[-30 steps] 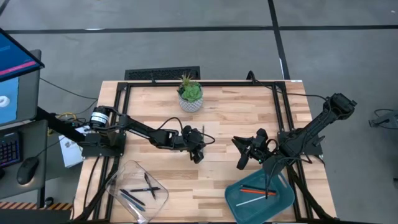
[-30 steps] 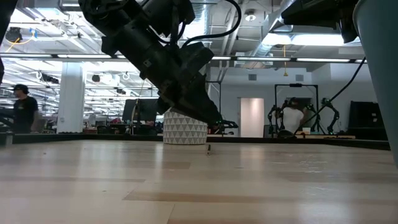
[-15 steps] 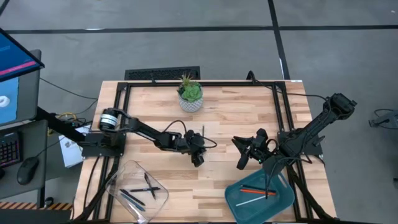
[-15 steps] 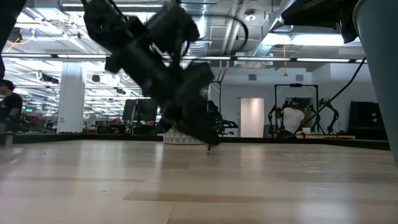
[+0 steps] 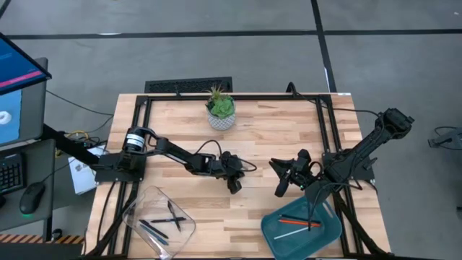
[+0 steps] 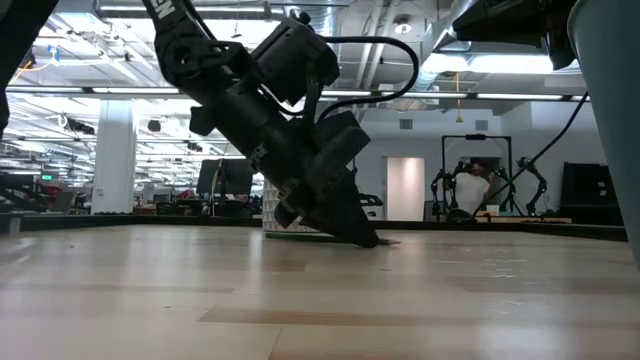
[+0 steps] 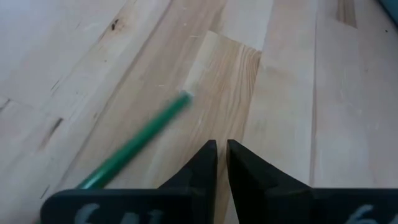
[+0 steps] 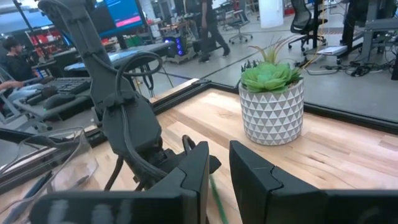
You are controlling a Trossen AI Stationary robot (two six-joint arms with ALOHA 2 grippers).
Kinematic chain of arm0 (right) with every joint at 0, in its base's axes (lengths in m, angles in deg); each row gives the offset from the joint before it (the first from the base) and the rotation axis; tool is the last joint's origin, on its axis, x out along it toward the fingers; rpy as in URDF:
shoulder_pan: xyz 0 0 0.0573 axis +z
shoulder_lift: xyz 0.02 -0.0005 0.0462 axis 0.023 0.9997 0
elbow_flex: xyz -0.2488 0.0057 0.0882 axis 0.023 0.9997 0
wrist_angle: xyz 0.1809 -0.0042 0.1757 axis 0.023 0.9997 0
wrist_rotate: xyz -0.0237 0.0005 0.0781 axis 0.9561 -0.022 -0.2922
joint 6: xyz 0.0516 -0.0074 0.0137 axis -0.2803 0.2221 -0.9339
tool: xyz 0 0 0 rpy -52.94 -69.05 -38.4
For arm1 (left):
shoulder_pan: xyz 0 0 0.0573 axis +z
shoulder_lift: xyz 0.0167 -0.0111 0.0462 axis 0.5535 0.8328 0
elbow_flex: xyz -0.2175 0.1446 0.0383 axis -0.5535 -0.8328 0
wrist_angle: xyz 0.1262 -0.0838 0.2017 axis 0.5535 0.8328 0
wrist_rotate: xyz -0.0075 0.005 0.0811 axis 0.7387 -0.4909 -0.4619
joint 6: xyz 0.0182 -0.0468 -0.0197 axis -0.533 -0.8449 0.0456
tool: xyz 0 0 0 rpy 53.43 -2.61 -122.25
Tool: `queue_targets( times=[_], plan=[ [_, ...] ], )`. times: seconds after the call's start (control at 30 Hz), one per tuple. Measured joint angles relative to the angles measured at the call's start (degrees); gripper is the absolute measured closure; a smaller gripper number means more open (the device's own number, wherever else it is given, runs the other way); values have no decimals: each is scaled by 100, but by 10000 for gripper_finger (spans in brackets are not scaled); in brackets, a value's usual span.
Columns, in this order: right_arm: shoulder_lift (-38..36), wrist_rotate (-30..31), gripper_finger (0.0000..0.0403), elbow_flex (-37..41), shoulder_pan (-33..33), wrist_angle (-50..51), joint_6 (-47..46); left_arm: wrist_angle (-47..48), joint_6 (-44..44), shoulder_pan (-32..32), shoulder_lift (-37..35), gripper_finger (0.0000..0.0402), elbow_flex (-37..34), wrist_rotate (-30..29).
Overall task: Sort pens & pencils
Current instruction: Put the green pencil into the blue bin
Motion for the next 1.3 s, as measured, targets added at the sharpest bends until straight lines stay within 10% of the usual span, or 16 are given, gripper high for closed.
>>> queue_targets(
  times=[1.3],
  plan=[
    [2, -15, 316, 0, 37, 20, -2, -251, 1225, 310, -20, 370, -22, -275]
  ],
)
